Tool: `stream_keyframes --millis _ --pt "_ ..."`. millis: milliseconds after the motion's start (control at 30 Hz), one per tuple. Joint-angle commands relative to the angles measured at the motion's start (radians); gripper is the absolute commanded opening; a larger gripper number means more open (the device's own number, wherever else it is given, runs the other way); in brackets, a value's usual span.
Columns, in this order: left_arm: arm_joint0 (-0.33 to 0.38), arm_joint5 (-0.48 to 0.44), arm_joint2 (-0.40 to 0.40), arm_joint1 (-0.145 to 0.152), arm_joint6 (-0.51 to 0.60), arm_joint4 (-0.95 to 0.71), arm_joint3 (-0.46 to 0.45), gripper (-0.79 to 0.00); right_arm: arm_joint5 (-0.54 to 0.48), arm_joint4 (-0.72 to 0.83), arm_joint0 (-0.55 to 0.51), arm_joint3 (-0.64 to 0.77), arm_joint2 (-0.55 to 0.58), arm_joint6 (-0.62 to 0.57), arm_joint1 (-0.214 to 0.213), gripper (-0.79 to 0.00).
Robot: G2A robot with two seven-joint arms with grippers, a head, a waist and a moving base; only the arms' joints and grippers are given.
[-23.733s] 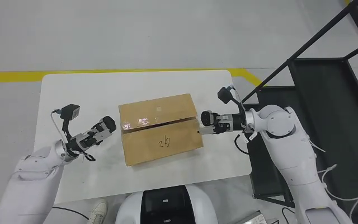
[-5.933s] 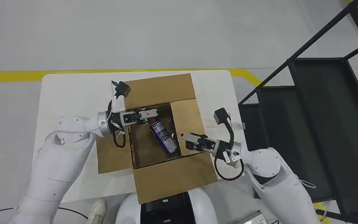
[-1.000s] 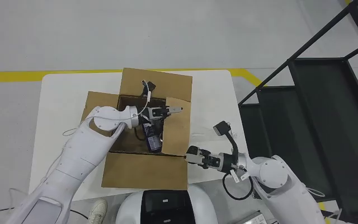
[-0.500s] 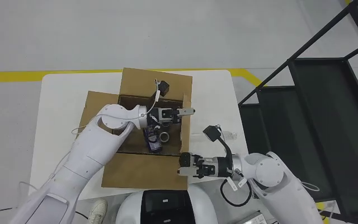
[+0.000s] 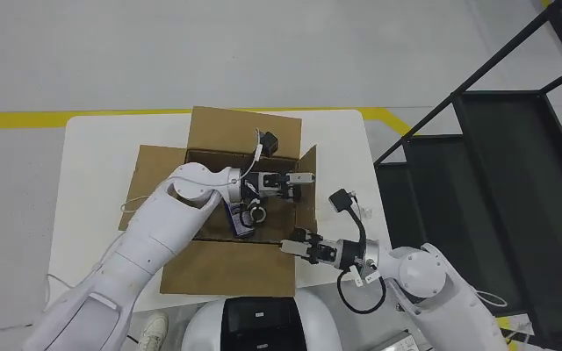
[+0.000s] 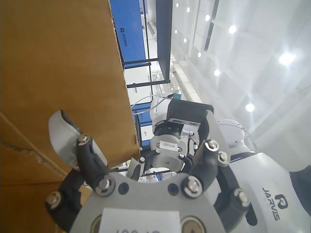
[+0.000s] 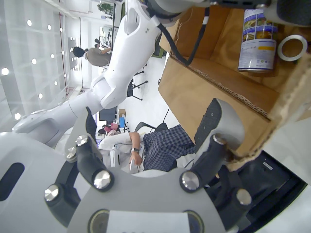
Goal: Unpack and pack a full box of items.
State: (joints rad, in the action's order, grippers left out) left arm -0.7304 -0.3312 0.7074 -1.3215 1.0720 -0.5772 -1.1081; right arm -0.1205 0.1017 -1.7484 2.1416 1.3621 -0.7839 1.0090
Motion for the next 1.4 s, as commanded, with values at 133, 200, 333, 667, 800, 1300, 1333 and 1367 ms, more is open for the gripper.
stream_keyframes --millis 133,200,333,667,800,1300,1333,1367 --pt "-0.035 -0.027 0.088 0.029 0.037 -0.002 -0.035 0.0 0.005 -0.003 -0.06 0.018 0.047 0.048 -0.004 0.0" --pt "-0.063 -0.034 0.13 0.046 0.044 0.019 -0.075 0.0 0.009 -0.004 -0.081 0.026 0.063 0.061 -0.006 0.0" --pt "-0.14 -0.036 0.23 0.087 0.047 0.095 -0.191 0.0 0.066 -0.008 -0.116 0.025 0.096 0.133 -0.006 0.0" --pt "-0.349 0.023 0.513 0.172 0.063 0.203 -0.493 0.0 0.23 -0.05 -0.106 0.039 0.078 0.242 0.001 0.0" --pt "-0.419 0.037 0.612 0.193 0.08 0.19 -0.545 0.0 0.298 -0.043 -0.072 0.004 0.065 0.283 0.006 0.0" --pt "-0.537 0.04 0.734 0.225 0.119 0.133 -0.579 0.0 0.493 -0.041 0.103 -0.105 -0.04 0.293 0.024 0.0" --pt "-0.539 0.04 0.736 0.226 0.12 0.128 -0.578 0.0 0.497 -0.038 0.115 -0.115 -0.047 0.289 0.025 0.0" --pt "-0.54 0.04 0.737 0.227 0.123 0.125 -0.578 0.0 0.499 -0.036 0.127 -0.124 -0.054 0.287 0.027 0.0"
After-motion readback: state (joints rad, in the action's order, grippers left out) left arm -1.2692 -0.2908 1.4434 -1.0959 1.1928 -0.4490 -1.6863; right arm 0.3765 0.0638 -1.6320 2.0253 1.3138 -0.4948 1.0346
